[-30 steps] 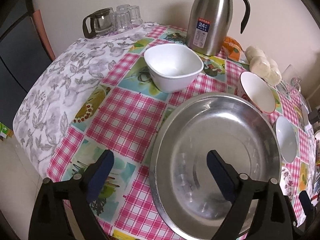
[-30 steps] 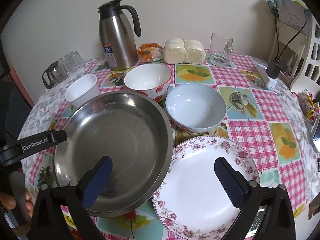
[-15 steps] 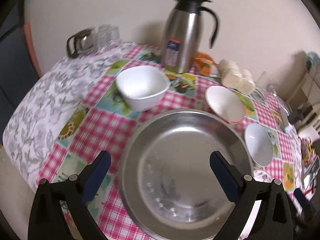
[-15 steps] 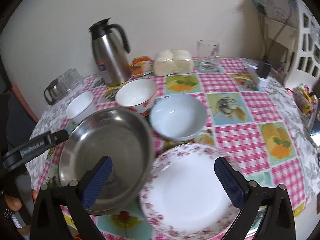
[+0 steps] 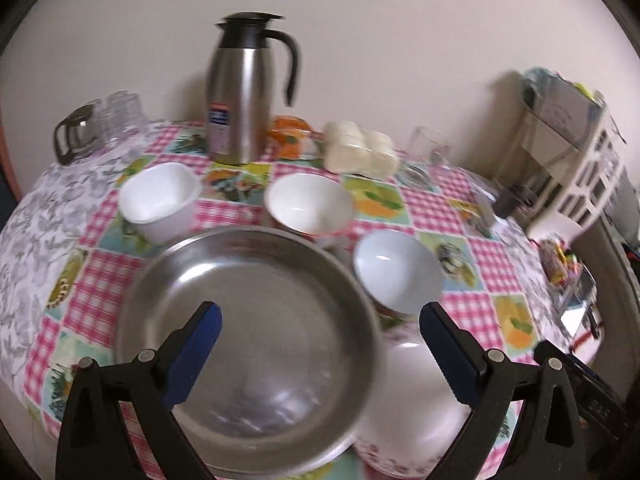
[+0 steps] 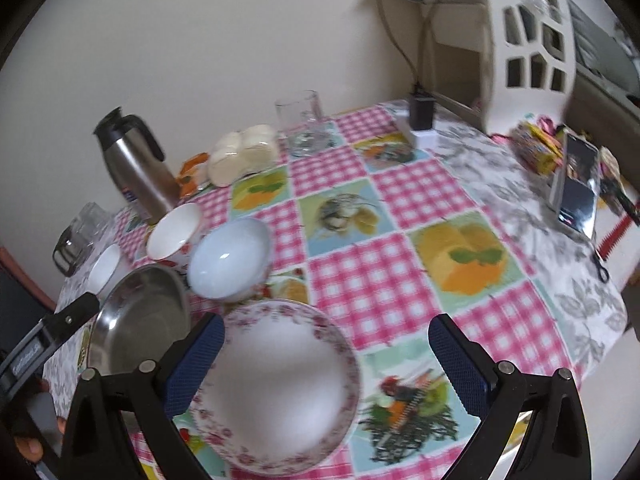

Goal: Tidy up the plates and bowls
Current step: 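Move both grippers to the rim of the floral-rimmed white plate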

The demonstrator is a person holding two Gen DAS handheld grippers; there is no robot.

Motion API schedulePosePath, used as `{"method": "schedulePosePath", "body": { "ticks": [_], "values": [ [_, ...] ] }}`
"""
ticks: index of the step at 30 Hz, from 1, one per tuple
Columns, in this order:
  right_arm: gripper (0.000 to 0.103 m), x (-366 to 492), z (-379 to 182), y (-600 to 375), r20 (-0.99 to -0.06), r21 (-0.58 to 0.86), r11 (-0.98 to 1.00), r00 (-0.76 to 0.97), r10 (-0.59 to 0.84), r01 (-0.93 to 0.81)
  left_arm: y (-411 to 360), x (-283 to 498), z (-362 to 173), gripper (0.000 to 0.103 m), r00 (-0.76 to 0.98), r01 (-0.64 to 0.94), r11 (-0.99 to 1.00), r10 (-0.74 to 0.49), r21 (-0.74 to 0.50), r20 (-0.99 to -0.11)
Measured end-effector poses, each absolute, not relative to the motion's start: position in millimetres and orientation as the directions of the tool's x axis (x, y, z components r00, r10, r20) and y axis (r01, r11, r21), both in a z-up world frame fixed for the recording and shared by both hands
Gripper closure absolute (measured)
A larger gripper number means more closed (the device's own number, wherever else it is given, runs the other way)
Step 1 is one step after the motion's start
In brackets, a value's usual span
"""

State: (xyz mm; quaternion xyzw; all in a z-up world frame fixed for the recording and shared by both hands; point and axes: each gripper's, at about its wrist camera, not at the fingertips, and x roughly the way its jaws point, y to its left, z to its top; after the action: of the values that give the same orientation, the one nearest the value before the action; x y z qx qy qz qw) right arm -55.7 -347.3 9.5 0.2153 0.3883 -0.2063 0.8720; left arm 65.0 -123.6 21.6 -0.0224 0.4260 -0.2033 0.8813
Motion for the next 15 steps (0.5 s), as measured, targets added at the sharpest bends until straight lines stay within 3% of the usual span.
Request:
{"method": "schedulePosePath", "body": {
  "ticks": [4, 15],
  "values": [
    [0.0, -65, 3, -361, -0.778, 0.194, 0.813, 0.591, -0.214, 0.549, -143, 50, 23, 0.004, 0.532, 0.366, 0.899, -0.415, -0.241, -0.738],
    [0.0, -80, -15, -384, -0.795, 0.222, 0.782, 0.572, -0.2, 0.583, -188, 16, -9, 0.004, 0.429, 0.38, 0.906, -0.351, -0.186, -0.832]
  ]
}}
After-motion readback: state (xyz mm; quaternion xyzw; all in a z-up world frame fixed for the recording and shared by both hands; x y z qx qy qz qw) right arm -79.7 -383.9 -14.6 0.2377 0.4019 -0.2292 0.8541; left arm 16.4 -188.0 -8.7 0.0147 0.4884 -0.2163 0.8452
